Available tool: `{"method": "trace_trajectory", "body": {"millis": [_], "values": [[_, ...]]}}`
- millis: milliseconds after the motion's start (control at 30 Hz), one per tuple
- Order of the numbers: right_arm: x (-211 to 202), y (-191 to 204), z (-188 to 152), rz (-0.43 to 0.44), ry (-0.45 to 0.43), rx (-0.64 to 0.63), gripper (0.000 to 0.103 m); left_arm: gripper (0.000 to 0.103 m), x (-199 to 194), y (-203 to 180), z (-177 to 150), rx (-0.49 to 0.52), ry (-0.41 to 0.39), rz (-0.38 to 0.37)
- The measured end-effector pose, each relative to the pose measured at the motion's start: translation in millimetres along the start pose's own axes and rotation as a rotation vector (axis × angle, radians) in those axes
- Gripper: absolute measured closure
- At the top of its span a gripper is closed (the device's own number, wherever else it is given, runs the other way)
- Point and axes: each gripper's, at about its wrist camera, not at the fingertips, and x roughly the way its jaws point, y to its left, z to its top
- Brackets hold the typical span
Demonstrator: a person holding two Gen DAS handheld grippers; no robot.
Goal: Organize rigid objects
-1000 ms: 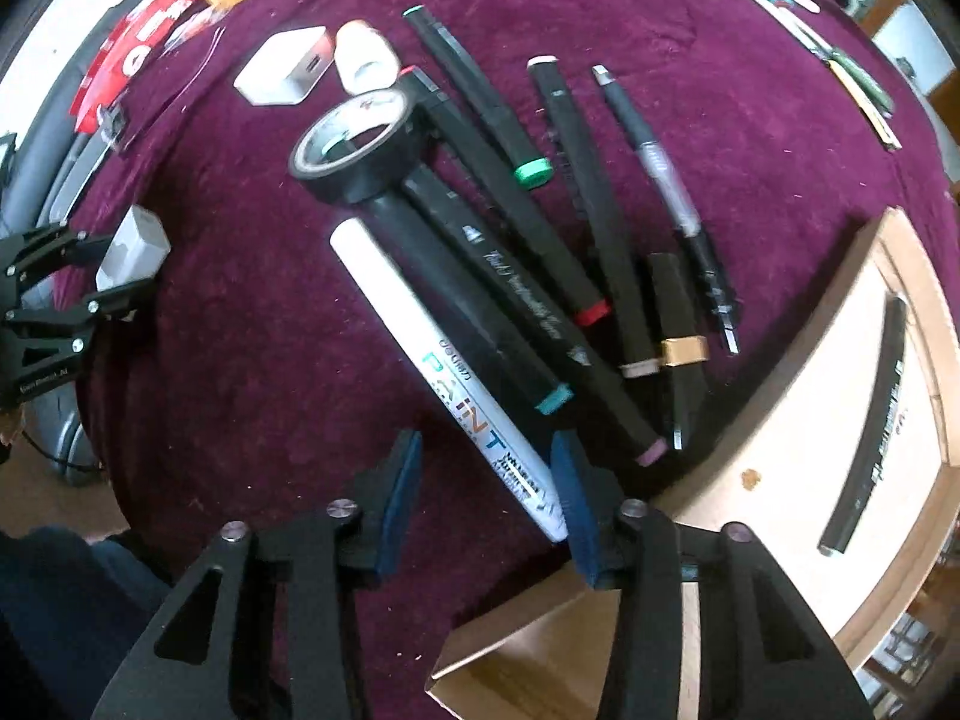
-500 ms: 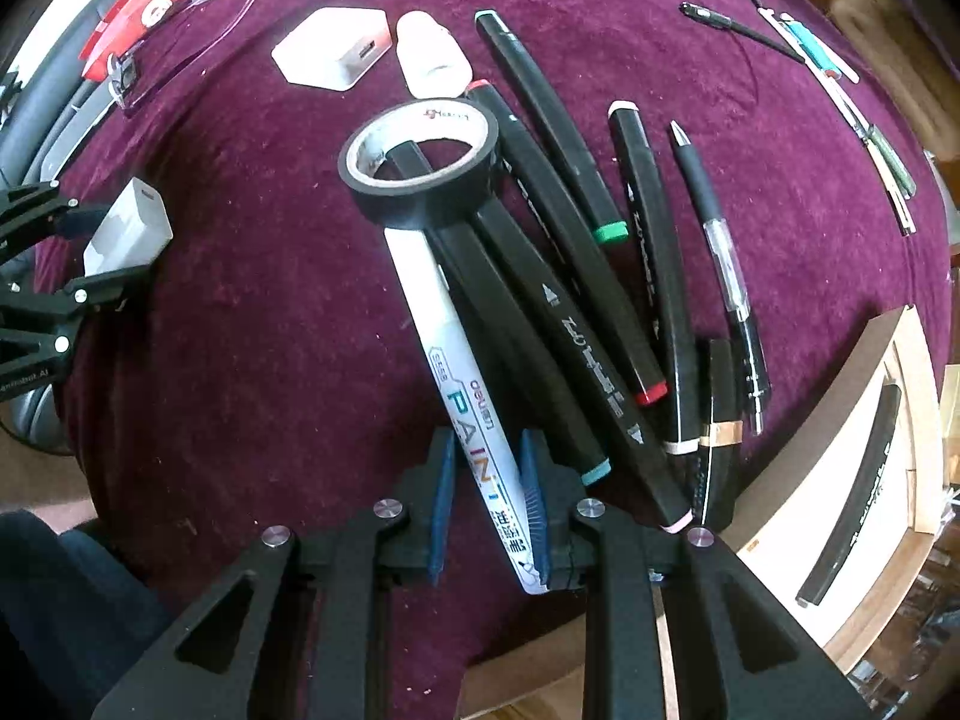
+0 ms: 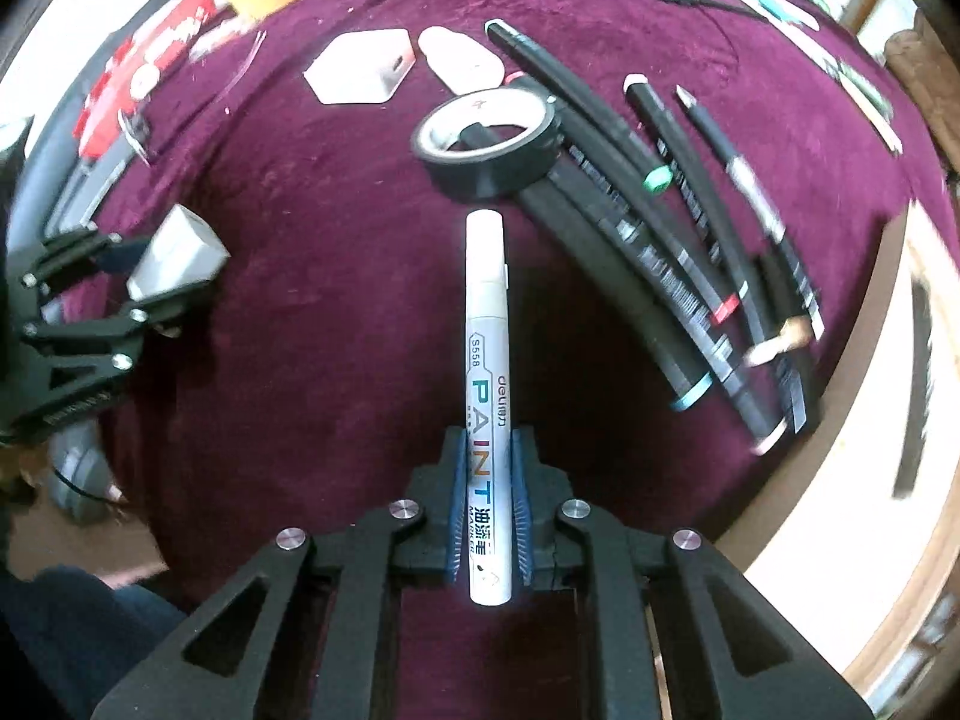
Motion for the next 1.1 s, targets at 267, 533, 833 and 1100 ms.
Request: {"method": "trace_trajectory", "body": {"millis": [267, 533, 833, 1100], "values": [[-4.2, 0.4, -20.6, -0.011, -0.056, 0.115, 0.089, 0.056, -4.8, -5.2, -9.4, 0.013, -0.057, -0.003], [0.2, 9.4, -30.7, -0.043, -0.067, 0.145, 0.089, 0.056, -5.9, -6.0, -10.5, 0.026, -0.074, -0.010], [-2.2, -1.1, -37.1, -0.015, -0.111, 0.204, 0.090, 0.057, -6.8, -4.4, -11.2, 0.035, -0.095, -0.021], [-23.9, -4.5, -58.4, 0.070, -0.166, 0.233, 0.090, 0.059, -11.4, 4.9, -13.9, -0.034, -0.117, -0.078]]}}
